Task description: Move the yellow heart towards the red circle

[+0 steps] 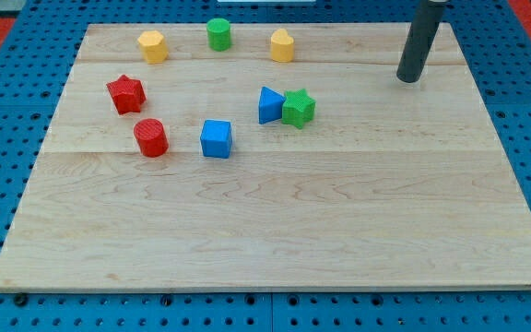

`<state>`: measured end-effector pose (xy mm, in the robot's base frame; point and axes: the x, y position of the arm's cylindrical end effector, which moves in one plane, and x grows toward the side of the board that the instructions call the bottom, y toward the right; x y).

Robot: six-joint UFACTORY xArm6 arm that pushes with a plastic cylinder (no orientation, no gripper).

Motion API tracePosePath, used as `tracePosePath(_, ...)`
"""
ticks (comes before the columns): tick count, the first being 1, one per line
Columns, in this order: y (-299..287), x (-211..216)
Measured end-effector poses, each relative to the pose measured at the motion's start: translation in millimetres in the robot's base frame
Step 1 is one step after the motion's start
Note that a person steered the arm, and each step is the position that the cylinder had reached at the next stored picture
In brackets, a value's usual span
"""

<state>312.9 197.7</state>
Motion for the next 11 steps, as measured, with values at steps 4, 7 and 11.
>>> tracePosePath(4, -52.0, -95.3)
tracePosePath(7, -150.6, -83.3)
tracePosePath(11, -297.0, -17.0)
